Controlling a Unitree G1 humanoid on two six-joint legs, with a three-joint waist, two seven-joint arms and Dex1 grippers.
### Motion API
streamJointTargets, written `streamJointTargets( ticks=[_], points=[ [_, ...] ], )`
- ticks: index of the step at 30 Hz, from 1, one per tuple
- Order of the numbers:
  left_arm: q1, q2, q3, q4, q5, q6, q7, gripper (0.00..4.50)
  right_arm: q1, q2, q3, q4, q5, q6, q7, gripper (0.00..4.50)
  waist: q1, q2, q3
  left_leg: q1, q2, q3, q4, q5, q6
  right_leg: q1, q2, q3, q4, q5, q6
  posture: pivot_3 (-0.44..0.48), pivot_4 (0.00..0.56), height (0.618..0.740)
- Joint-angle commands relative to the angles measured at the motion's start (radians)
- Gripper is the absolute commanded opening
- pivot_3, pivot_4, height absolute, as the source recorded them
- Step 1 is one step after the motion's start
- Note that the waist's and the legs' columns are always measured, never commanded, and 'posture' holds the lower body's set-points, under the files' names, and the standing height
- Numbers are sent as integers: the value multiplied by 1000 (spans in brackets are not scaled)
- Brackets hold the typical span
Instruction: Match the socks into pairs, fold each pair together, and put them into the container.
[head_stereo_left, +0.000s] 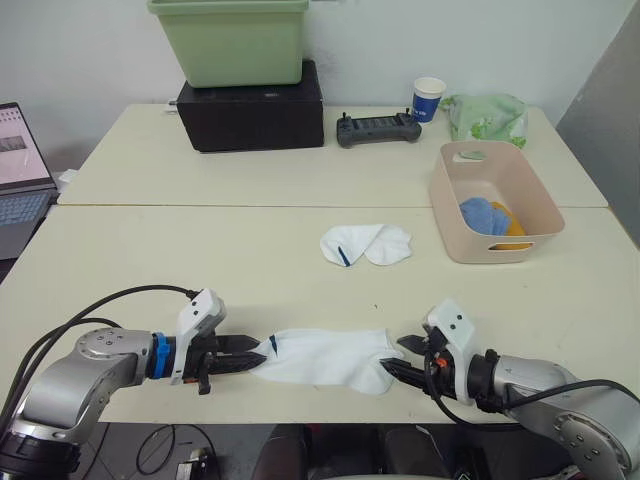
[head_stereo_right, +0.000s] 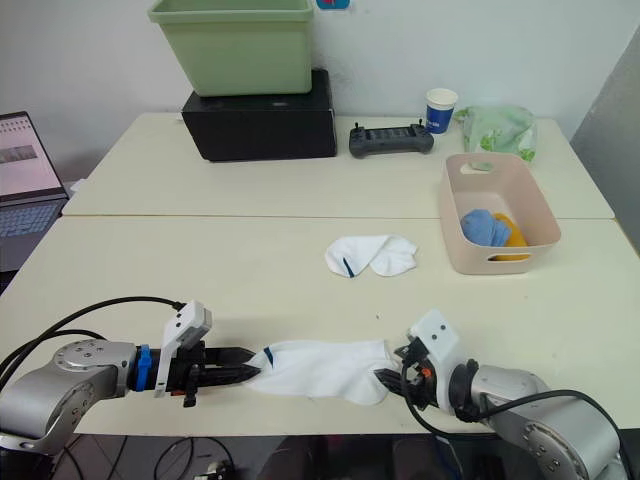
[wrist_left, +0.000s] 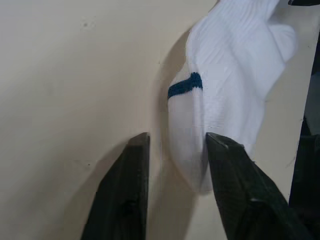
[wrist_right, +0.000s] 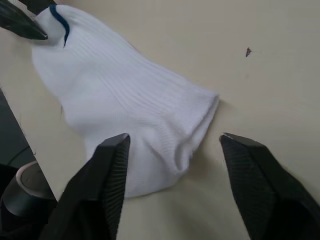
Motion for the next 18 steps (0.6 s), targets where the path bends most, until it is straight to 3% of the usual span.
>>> streamJointTargets(
  ticks=[1, 2, 6, 14, 18],
  points=[
    [-13, 23, 60, 67, 30, -40, 10, 2910, -19, -17, -29, -33, 16, -47, 28, 4171, 0, 0, 0, 0, 0, 0, 0, 0, 0, 0, 0, 0, 0, 0, 0, 0, 150, 725],
    [-44, 17, 76, 89, 27, -52, 16, 3249, -26, -20, -36, -34, 20, -58, 36, 4500, 0, 0, 0, 0, 0, 0, 0, 0, 0, 0, 0, 0, 0, 0, 0, 0, 150, 725],
    [-178, -15, 67, 132, 34, -114, 21, 4412, -54, -21, -50, -26, 18, -93, 49, 4500, 6, -2, 1, -1, 0, -1, 0, 0, 0, 0, 0, -1, 0, 0, 0, 0, 150, 725],
    [-432, -177, -138, 212, 218, -424, -22, 4481, -92, -27, -38, -24, -25, -147, 28, 4500, 18, -2, 1, -3, -1, 1, 1, 0, 0, -1, -1, -1, -3, 0, 0, 0, 150, 725],
    [-579, -310, -246, 416, 378, -695, 15, 4481, -95, -30, -43, -44, -37, -156, 12, 4500, 19, -2, 1, -3, -1, 1, 2, 0, 0, -1, -1, -1, -2, 0, 0, 0, 150, 725]
  ],
)
